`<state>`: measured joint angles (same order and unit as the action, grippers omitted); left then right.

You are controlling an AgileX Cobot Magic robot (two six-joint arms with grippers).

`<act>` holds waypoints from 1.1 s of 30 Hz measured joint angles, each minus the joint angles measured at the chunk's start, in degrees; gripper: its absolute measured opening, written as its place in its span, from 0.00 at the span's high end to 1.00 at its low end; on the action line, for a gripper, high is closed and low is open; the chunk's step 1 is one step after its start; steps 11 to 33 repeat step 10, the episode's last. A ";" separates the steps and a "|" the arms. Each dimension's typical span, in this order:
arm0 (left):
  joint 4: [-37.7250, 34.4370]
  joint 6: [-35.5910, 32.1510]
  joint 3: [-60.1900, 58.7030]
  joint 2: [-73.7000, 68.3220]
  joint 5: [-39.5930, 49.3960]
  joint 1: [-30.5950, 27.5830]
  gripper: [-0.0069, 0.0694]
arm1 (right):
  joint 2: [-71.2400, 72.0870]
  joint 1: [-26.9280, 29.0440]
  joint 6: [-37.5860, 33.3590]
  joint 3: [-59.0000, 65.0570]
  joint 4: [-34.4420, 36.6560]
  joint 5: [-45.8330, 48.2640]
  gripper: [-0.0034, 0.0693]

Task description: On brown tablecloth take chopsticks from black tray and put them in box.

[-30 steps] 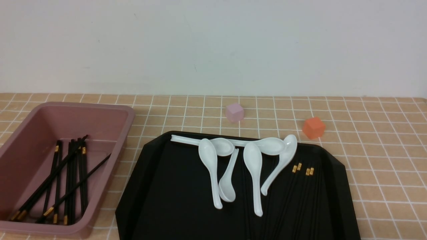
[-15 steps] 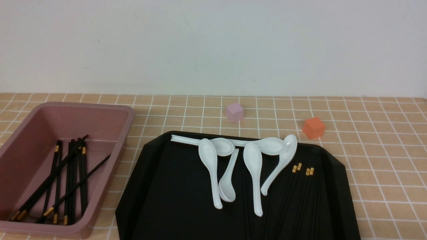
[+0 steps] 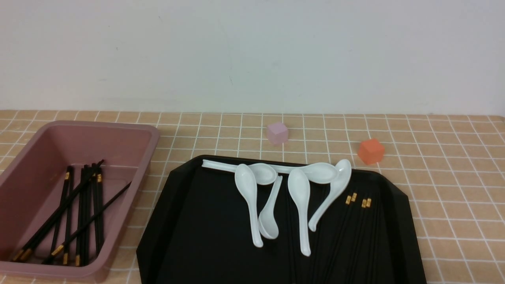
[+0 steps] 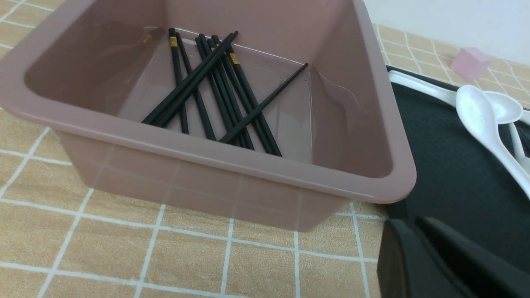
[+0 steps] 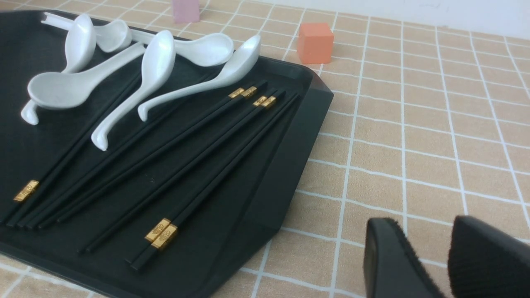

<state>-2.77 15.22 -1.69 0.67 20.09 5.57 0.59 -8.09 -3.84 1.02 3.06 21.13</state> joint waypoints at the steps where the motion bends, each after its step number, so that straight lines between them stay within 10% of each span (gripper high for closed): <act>1: 0.00 0.00 0.00 0.00 0.00 0.00 0.86 | 0.00 0.00 0.00 0.00 0.00 0.00 0.62; 33: 0.00 0.00 0.00 0.00 0.00 0.00 0.86 | 0.00 0.00 0.00 0.00 -0.09 0.00 0.62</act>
